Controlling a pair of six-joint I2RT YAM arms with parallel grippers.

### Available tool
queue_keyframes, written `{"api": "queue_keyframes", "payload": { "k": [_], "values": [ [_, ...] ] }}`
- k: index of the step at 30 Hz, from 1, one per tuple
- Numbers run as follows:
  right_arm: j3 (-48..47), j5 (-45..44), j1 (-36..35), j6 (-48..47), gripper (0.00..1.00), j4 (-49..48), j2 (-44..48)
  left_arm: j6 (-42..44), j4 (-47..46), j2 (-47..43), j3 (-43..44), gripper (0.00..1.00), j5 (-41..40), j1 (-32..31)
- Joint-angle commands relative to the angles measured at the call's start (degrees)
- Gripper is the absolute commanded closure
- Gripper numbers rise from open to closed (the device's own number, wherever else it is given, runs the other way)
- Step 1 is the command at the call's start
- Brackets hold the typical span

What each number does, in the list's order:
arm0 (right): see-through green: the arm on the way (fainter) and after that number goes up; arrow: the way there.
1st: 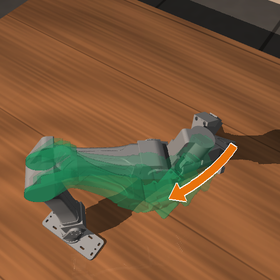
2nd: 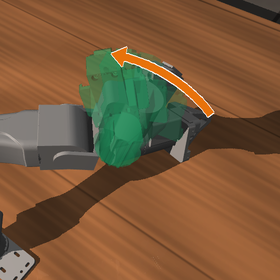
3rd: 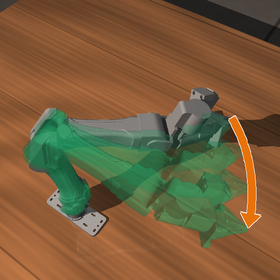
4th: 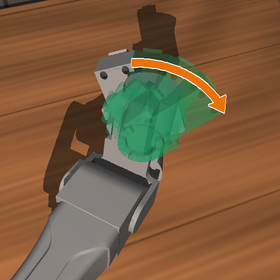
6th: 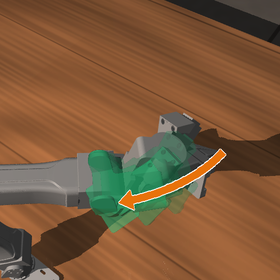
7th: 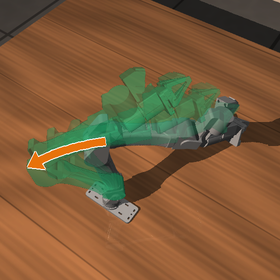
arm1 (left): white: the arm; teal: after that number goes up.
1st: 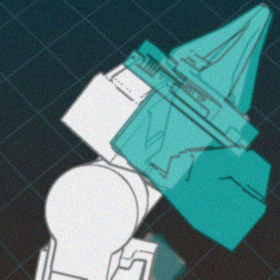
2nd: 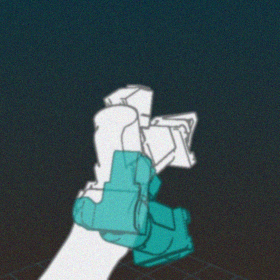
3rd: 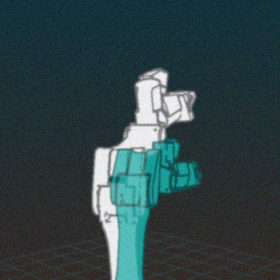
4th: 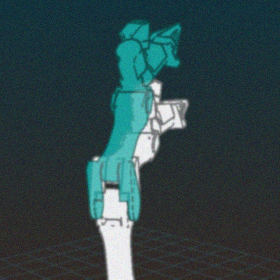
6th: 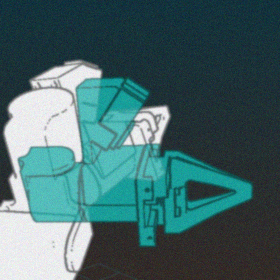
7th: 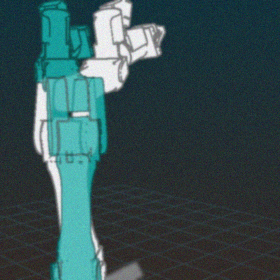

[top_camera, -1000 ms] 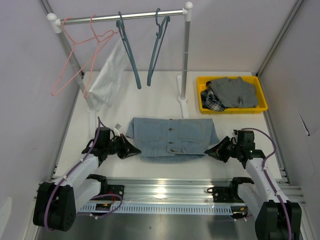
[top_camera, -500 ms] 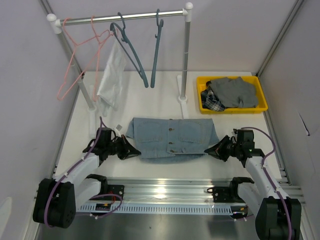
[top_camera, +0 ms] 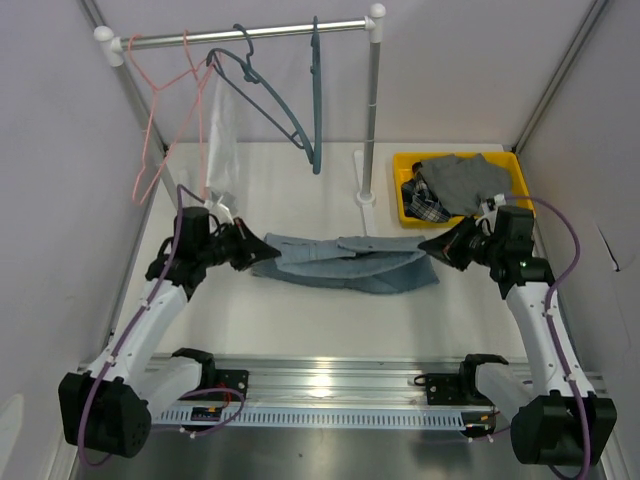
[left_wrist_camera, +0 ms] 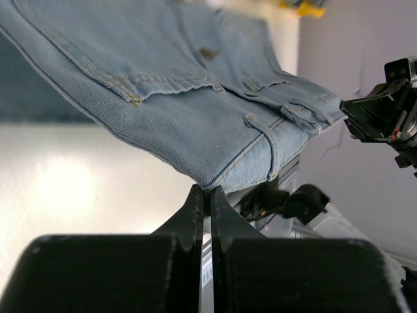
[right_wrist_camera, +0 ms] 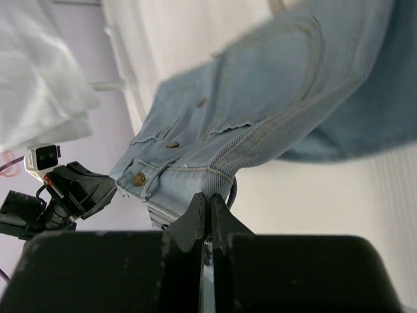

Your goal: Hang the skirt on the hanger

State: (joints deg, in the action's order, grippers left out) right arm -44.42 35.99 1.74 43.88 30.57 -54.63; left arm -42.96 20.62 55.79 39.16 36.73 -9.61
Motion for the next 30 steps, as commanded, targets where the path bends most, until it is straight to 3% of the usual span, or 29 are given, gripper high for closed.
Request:
{"api": "queue_keyframes", "payload": {
  "k": [1, 5, 12, 15, 18, 19, 22, 26, 27, 30],
  "values": [
    [-7.2, -3.9, 1.3, -1.7, 1.0, 0.0, -2.6, 1.2, 1.8, 1.9, 8.2, 1.0, -3.7, 0.6],
    [-6.4, -4.6, 1.1, -3.1, 1.0, 0.2, -2.8, 2.4, 2.2, 2.1, 6.6, 1.0, -4.5, 0.2],
    [12.0, -2.9, 1.1, -1.1, 1.0, -2.1, 5.7, 0.7, -1.7, -1.9, -9.5, 0.99, -3.2, -0.1],
    [18.0, -2.9, 1.2, -0.6, 1.0, -2.6, 8.0, 0.9, -2.8, -3.5, -13.8, 0.78, -2.4, -0.2],
    [19.9, -3.2, 1.0, -0.7, 0.87, -3.1, 8.1, 2.5, -1.7, -5.3, -13.7, 0.57, -3.0, -0.3],
    [19.9, -3.3, 1.0, -1.3, 0.69, -3.1, 7.6, 3.5, -1.2, -5.5, -12.9, 0.52, -3.0, -0.3],
    [19.4, -2.9, 1.0, -2.4, 0.45, -2.4, 7.2, 6.2, 1.5, -6.6, -9.6, 0.4, -3.5, -0.3],
    [16.0, -3.7, 1.0, -3.4, 0.32, 0.2, 8.2, 9.4, 3.8, -9.1, -3.7, 0.37, -0.9, -1.7],
    [15.2, -4.3, 1.0, -3.5, 0.28, 0.8, 8.4, 11.1, 4.4, -9.6, 1.0, 0.37, -1.6, -2.6],
    [12.2, -4.9, 1.0, -4.6, 0.25, 3.4, 9.3, 14.5, 7.5, -10.6, 8.3, 0.37, -2.9, -6.6]
  ]
}}
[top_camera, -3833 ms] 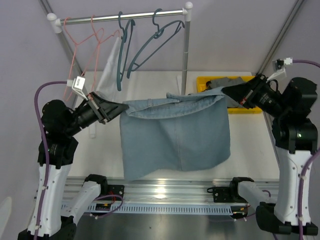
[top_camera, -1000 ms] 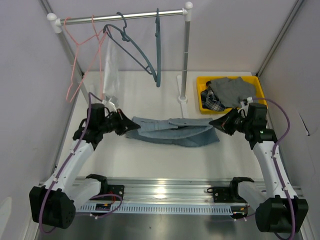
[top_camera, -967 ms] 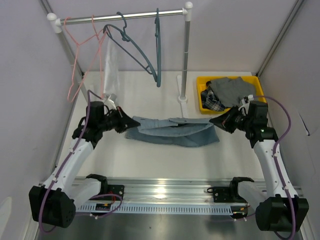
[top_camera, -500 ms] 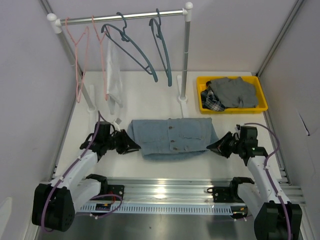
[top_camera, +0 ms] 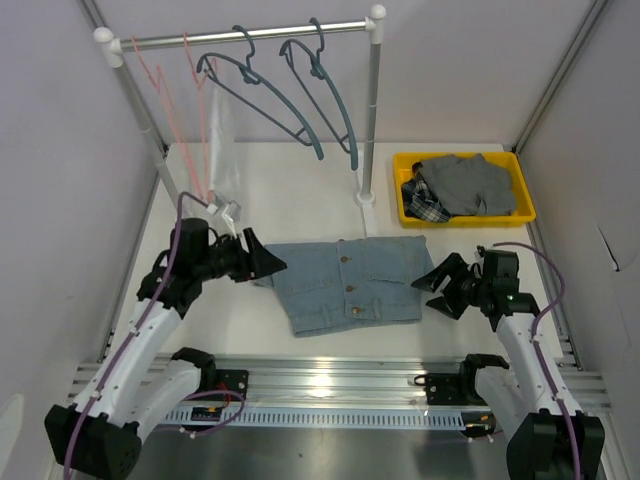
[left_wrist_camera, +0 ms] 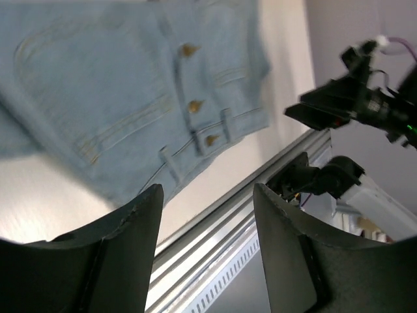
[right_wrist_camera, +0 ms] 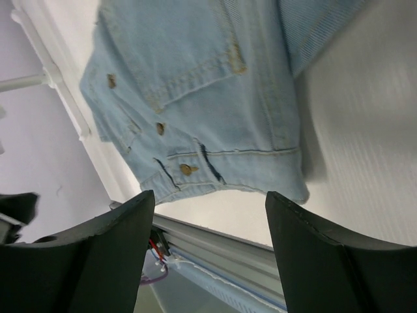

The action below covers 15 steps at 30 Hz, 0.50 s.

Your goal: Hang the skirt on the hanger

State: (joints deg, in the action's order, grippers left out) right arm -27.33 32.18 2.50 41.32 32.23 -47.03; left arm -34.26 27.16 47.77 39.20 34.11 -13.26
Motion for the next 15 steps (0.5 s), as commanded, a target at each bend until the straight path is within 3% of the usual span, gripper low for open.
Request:
{"api": "queue_keyframes", "payload": {
  "k": [1, 4, 8, 15],
  "values": [
    [-5.5, -1.8, 0.2, -2.4, 0.24, 2.5, 1.9, 6.4, 1.8, -3.0, 11.8, 0.37, -1.2, -5.8],
    [-7.2, -2.4, 0.3, -3.0, 0.23, 3.7, 2.8, 8.5, 3.9, -2.8, 21.7, 0.37, -3.8, -9.9],
    [-8.5, -2.0, 0.3, -3.2, 0.22, 4.1, 2.8, 8.9, 1.1, -3.4, 29.9, 0.37, -6.4, -10.7],
    [-10.7, -1.8, 0.3, -4.1, 0.21, 3.5, 2.0, 10.4, -0.3, 1.0, 47.3, 0.39, -29.8, -10.7]
  ]
}}
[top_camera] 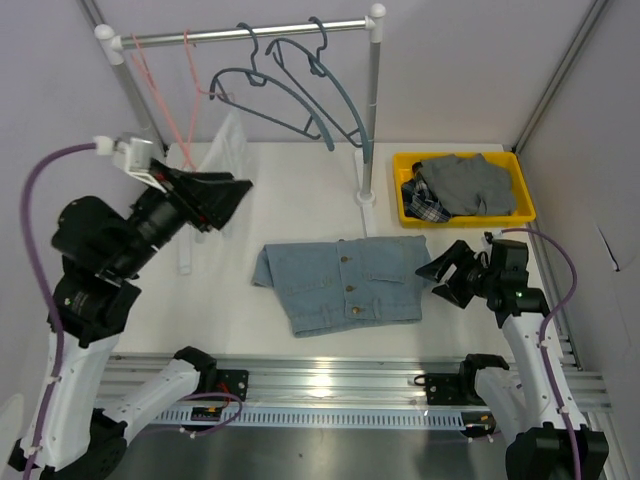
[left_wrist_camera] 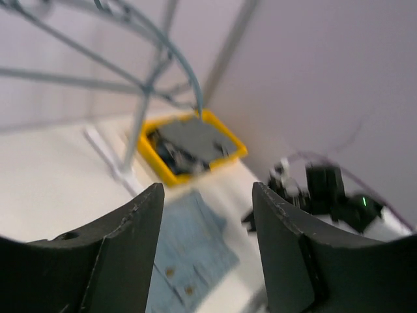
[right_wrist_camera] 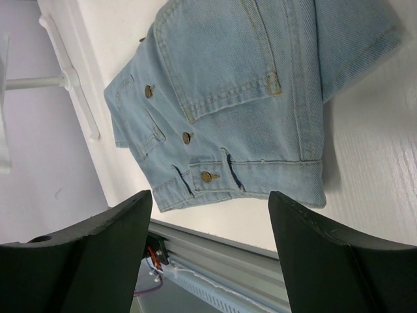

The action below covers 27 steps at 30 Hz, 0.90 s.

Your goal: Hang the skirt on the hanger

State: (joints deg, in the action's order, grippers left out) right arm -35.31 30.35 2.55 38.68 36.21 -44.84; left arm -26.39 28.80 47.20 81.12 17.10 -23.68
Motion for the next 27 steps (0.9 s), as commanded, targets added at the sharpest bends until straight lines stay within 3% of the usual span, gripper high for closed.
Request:
{"api": "queue_keyframes", "payload": {
  "k": [1, 10, 14, 21, 27],
  "values": [
    [-2.7, 0.1, 0.3, -1.4, 0.21, -0.7, -0.3, 3.0, -2.6, 2.2, 6.0, 0.4, -16.4, -0.2],
    [-2.4, 2.9, 0.2, -1.6, 0.21, -4.3, -3.0, 7.6, -2.7, 11.1, 11.9, 0.41, -49.3, -0.3],
    [-1.9, 4.0, 0.2, -1.6, 0.22, -6.1, -4.2, 15.0, -6.8, 16.1, 14.4, 0.4, -61.4, 0.2],
    [-1.3, 5.9, 0.0, -3.2, 0.22, -7.7, -6.7, 22.0, -10.5, 25.9, 21.6, 0.39, -61.1, 8.5],
    [-0.7, 7.4, -0.1, -3.6, 0.22, -9.1, -8.3, 19.1, -1.6, 33.6, 29.8, 0.37, -54.3, 15.8]
  ]
}}
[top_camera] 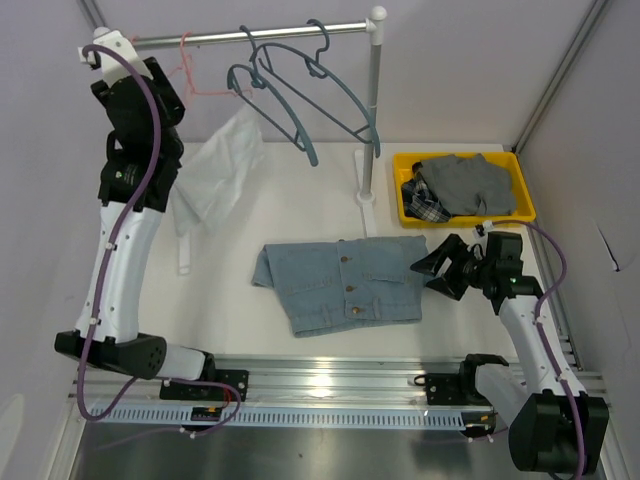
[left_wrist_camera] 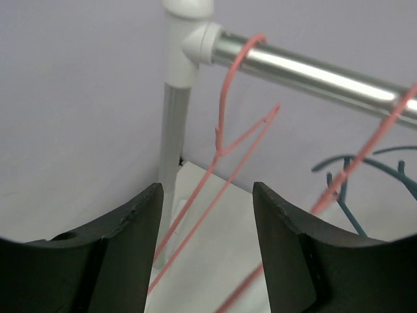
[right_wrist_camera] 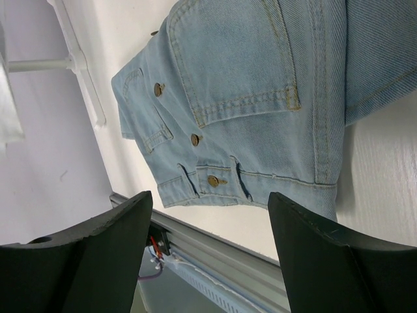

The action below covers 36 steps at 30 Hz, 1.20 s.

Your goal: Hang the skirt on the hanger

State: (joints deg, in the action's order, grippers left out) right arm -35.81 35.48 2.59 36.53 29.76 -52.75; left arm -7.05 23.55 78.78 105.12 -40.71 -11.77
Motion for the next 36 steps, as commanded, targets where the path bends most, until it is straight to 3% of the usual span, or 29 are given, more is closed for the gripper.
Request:
{"api": "queue_keyframes", "payload": {
  "k": [1, 3, 8, 11, 24, 36],
  "values": [
    [-0.2, 2.4, -0.1, -1.6, 0.22, -2.9, -0.6, -1.0, 5.0, 2.9, 6.8, 0.37, 7.6, 5.2],
    [-0.1, 2.6, 0.0, -2.0, 0.22, -2.7, -0.6, -3.5, 8.3, 4.8, 7.6, 0.37, 11.2, 8.7],
    [0.8, 3.2, 0.0, -2.2, 0.22, -3.3, -0.6, -7.0, 9.2, 6.7, 6.9, 0.38, 29.1, 17.0],
    [1.3, 3.5, 0.0, -2.3, 0.22, -3.9, -0.7, -7.1, 7.2, 6.5, 5.2, 0.39, 34.5, 18.3],
    [2.5, 4.1, 0.0, -2.1, 0.23, -5.9, -1.7, -8.9, 7.1, 8.1, 3.3, 0.43, 38.6, 18.5],
    [3.3, 4.4, -0.1, -2.3, 0.23, -6.6, -1.9, -10.5, 4.3, 2.4, -1.8, 0.45, 38.3, 18.5]
  ]
}}
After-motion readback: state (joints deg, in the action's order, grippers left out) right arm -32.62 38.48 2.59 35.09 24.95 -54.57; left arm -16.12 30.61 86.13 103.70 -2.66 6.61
